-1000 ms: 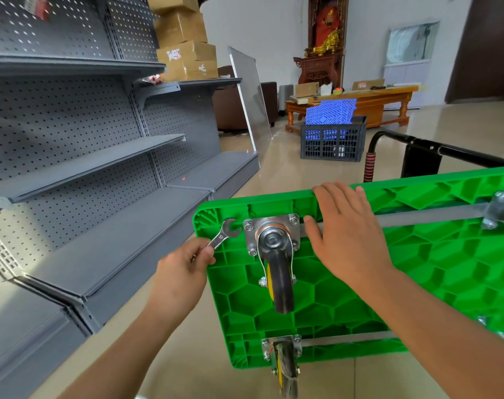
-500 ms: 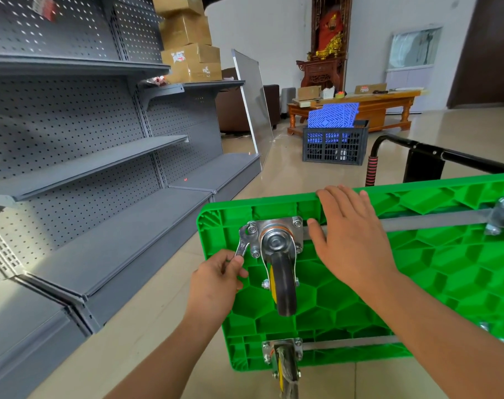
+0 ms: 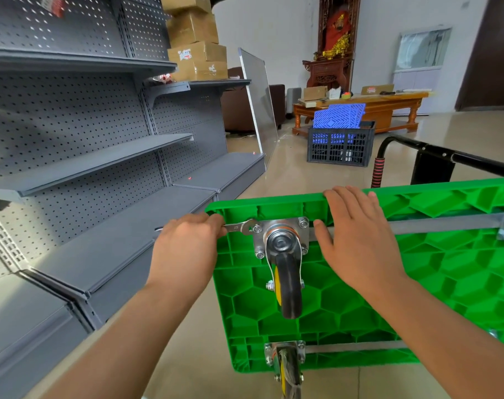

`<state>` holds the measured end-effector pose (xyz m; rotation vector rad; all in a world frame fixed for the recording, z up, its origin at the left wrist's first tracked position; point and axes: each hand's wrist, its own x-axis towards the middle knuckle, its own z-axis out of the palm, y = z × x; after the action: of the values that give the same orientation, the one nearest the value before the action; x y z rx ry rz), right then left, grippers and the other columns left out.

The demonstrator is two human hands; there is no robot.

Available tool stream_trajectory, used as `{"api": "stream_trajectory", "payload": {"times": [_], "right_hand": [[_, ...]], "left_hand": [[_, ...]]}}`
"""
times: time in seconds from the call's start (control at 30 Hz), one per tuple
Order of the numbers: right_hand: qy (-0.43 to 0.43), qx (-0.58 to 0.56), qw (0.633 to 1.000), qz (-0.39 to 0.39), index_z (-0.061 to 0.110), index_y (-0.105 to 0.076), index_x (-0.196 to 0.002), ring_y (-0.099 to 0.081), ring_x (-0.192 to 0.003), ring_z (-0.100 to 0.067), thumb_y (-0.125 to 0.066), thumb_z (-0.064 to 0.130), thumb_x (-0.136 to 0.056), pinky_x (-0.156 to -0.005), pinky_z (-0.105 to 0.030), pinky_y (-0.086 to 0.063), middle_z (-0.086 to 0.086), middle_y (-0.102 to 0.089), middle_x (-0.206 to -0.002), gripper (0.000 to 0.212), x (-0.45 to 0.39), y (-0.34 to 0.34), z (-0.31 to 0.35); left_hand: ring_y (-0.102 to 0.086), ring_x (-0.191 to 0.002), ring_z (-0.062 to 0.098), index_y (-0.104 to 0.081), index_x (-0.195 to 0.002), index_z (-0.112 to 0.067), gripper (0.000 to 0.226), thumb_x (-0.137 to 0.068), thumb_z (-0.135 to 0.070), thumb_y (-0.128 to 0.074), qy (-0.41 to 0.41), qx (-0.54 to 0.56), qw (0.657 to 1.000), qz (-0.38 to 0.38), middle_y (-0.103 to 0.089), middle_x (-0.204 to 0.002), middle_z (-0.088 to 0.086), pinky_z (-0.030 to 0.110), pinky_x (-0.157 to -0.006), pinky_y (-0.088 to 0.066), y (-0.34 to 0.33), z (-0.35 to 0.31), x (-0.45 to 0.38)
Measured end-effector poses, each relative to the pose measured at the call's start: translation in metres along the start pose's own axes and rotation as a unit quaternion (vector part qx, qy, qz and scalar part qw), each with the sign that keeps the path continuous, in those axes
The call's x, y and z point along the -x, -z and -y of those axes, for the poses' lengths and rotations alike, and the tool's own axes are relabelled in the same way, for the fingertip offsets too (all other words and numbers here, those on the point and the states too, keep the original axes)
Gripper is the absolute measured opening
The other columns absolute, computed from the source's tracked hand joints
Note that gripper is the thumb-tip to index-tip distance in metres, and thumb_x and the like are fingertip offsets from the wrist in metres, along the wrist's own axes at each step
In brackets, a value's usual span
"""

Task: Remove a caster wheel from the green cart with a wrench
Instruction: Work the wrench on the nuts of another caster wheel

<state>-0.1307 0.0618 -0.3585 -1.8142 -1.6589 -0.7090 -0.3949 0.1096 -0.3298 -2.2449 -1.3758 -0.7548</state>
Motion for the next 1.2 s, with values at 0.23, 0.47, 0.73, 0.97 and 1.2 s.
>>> {"api": "stream_trajectory", "payload": {"times": [0.23, 0.47, 0.73, 0.97, 1.2], "right_hand": [[-0.003, 0.003, 1.000, 0.013, 0.008, -0.046, -0.142, -0.040, -0.139, -0.032, -0.049, 0.038, -0.098, -0.123, -0.050, -0.022, -0.011, -0.050, -0.144, 0.054, 0.000, 0.000, 0.000], [-0.004, -0.004, 1.000, 0.013, 0.007, -0.047, -0.142, -0.040, -0.139, -0.032, -0.050, 0.037, -0.097, -0.123, -0.050, -0.022, -0.011, -0.051, -0.144, 0.054, 0.001, 0.002, 0.000], [-0.009, -0.006, 1.000, 0.020, 0.008, -0.046, -0.144, -0.039, -0.141, -0.031, -0.048, 0.038, -0.099, -0.123, -0.050, -0.022, -0.011, -0.050, -0.146, 0.054, 0.001, 0.002, 0.001], [-0.009, -0.006, 1.000, 0.019, 0.008, -0.046, -0.144, -0.039, -0.141, -0.031, -0.051, 0.038, -0.098, -0.123, -0.049, -0.022, -0.011, -0.050, -0.146, 0.055, 0.000, 0.002, 0.001], [-0.009, -0.002, 1.000, 0.016, 0.008, -0.045, -0.144, -0.039, -0.141, -0.032, -0.048, 0.039, -0.099, -0.123, -0.050, -0.022, -0.011, -0.050, -0.146, 0.054, 0.000, 0.001, 0.002]], "left_hand": [[-0.060, -0.068, 0.020, -0.062, -0.076, -0.021, 0.024, -0.100, -0.025, -0.059, 0.223, 0.310, 0.923, 0.055, -0.066, -0.066, -0.010, 0.037, -0.064, -0.043, -0.024, -0.008, 0.027], [-0.064, -0.061, 0.020, -0.064, -0.074, -0.020, 0.028, -0.101, -0.025, -0.060, 0.255, 0.395, 0.877, 0.098, -0.070, -0.071, -0.004, 0.040, -0.068, -0.055, -0.045, -0.031, 0.042], [-0.074, -0.069, 0.016, -0.064, -0.088, -0.017, 0.020, -0.105, -0.020, -0.054, 0.306, 0.506, 0.799, 0.106, -0.075, -0.078, -0.002, 0.042, -0.065, -0.055, -0.056, -0.051, 0.038], [-0.064, -0.056, 0.008, -0.066, -0.083, -0.019, 0.024, -0.103, -0.026, -0.055, 0.289, 0.465, 0.829, 0.117, -0.071, -0.069, -0.007, 0.032, -0.058, -0.052, -0.052, -0.046, 0.034], [-0.063, -0.070, 0.022, -0.068, -0.074, -0.021, 0.029, -0.098, -0.036, -0.062, 0.203, 0.256, 0.937, 0.126, -0.070, -0.071, -0.004, 0.032, -0.069, -0.053, -0.023, -0.007, 0.010]]}}
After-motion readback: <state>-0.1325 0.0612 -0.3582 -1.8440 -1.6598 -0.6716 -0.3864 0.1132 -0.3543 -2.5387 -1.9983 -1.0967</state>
